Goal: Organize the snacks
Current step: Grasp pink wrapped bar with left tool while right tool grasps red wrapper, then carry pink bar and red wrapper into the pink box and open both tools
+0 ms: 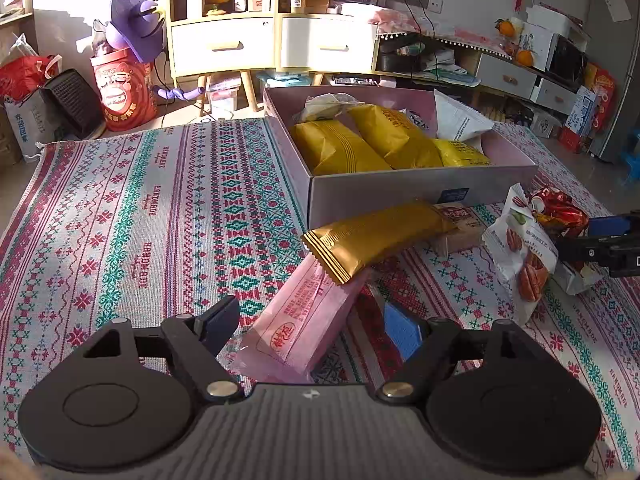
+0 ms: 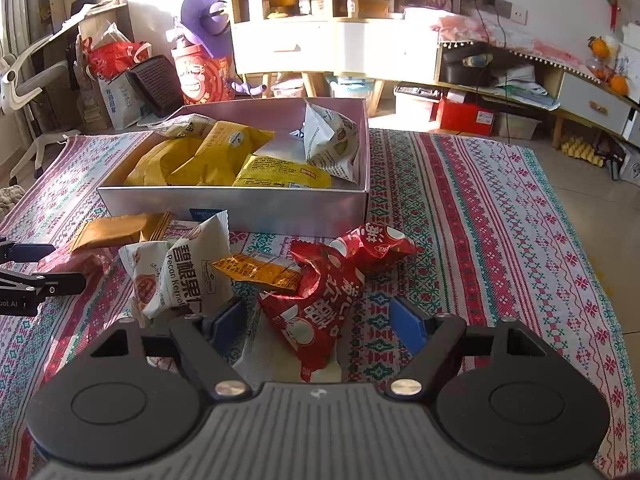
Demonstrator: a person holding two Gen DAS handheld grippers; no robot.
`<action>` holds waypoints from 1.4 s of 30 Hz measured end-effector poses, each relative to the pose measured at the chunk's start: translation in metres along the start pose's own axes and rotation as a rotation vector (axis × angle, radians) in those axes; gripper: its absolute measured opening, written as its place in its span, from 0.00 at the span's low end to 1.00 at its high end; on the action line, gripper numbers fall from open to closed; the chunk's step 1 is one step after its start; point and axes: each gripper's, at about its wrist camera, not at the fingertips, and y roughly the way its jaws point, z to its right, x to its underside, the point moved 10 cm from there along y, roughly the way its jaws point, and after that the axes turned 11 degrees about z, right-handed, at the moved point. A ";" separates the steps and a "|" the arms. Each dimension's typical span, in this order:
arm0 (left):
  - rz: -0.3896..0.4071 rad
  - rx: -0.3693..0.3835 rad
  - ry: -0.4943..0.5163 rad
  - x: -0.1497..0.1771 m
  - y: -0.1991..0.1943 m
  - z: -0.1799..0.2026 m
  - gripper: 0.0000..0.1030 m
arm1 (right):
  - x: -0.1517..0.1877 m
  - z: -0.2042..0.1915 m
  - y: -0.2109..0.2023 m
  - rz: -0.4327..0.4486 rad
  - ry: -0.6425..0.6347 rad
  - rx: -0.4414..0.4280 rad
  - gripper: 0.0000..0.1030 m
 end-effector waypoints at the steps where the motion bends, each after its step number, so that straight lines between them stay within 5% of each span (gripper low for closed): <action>1: -0.004 -0.003 0.005 0.001 0.001 0.000 0.77 | 0.001 -0.001 0.002 -0.003 -0.009 0.000 0.66; 8: -0.023 -0.009 0.012 0.002 0.000 0.000 0.59 | -0.001 -0.006 -0.001 -0.005 -0.024 -0.017 0.40; 14: -0.067 -0.003 0.020 0.001 -0.001 0.005 0.39 | -0.001 -0.007 -0.005 -0.026 -0.055 -0.004 0.31; 42: -0.120 0.071 -0.059 -0.001 -0.043 0.026 0.37 | -0.005 -0.010 -0.038 -0.107 0.056 -0.079 0.28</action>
